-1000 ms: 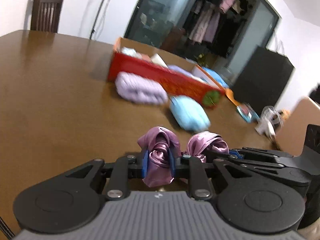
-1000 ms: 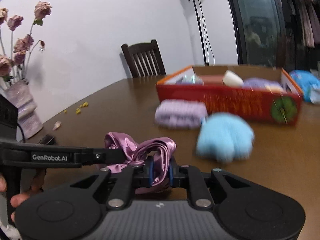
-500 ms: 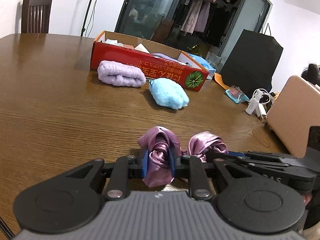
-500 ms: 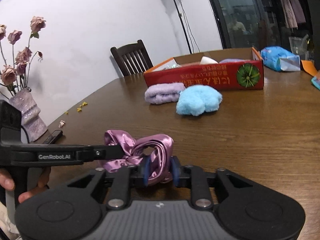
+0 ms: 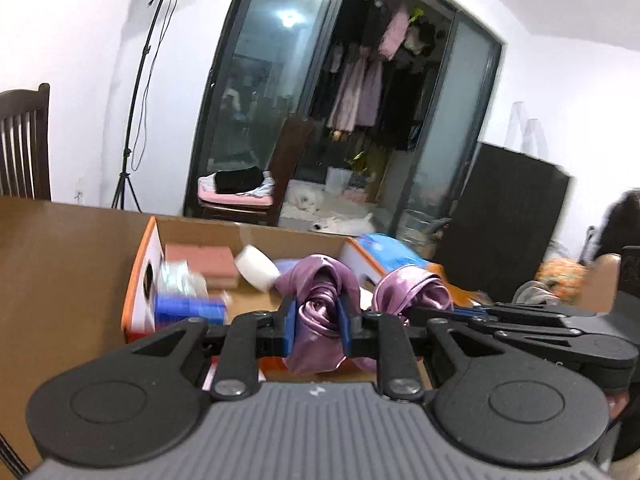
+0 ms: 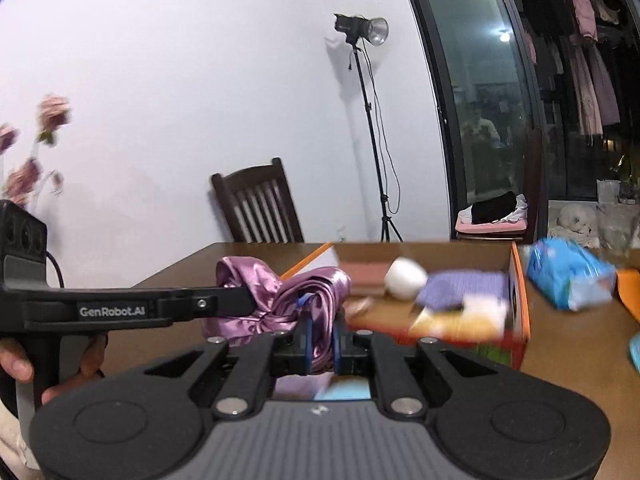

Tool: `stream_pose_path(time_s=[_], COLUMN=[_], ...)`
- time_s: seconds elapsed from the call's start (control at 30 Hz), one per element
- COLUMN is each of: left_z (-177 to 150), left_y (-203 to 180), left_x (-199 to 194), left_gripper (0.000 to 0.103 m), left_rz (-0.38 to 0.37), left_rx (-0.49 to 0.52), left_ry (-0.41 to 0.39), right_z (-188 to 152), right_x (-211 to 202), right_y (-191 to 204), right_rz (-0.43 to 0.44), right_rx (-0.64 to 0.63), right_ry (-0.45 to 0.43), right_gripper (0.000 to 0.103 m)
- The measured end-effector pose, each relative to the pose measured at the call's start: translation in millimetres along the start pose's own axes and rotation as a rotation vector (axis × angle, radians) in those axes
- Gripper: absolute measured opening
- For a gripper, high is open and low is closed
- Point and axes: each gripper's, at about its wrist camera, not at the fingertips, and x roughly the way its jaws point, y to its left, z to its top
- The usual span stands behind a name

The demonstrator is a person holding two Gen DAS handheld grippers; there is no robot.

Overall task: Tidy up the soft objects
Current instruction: 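Lift the pink scrunchie and carry it over the box, then open both tools to drop the pink scrunchie into the box, then withdraw both tools from the box toward the lavender towel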

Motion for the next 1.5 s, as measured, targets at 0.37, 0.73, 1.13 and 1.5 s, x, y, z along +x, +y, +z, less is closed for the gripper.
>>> stream_pose_path(time_s=[0.37,0.73,1.13,1.5], left_z=[-12,22,21,-96], left_y=[39,31,-14,-56], left_x=[106,57,-71,-138], left_gripper=[0.053,0.063,0.071,0.078], left_rz=[0.101,0.156,0.242,0.291], left_rx=[0.106,0.139,0.181,0.119], left_ry=[0.181,0.095,-0.065,-0.068], right_z=[4,24,46,-69], right_x=[164,115,-40,-120], right_y=[-53,-43,-10,32], right_rz=[-0.066,-0.089,-0.132,-0.109], right_rx=[0.056,0.036,-0.075,-0.059], right_ry=[0.272,0.203,0.019,-0.006], right_gripper=[0.014,0.041,0.055,0.063])
